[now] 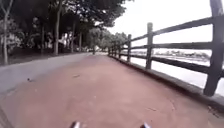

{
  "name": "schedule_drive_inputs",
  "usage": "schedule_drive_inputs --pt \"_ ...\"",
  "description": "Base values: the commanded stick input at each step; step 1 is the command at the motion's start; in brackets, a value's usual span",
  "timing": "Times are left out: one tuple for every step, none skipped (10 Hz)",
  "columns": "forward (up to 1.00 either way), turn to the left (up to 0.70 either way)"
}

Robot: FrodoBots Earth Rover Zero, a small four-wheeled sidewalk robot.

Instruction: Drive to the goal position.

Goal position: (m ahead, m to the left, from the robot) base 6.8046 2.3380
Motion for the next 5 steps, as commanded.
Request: schedule_drive_inputs --pt "0.70 0.00" --pt "0.70 0.00" --pt "0.70 0.00" --pt "0.70 0.00" --pt "0.70 0.00"
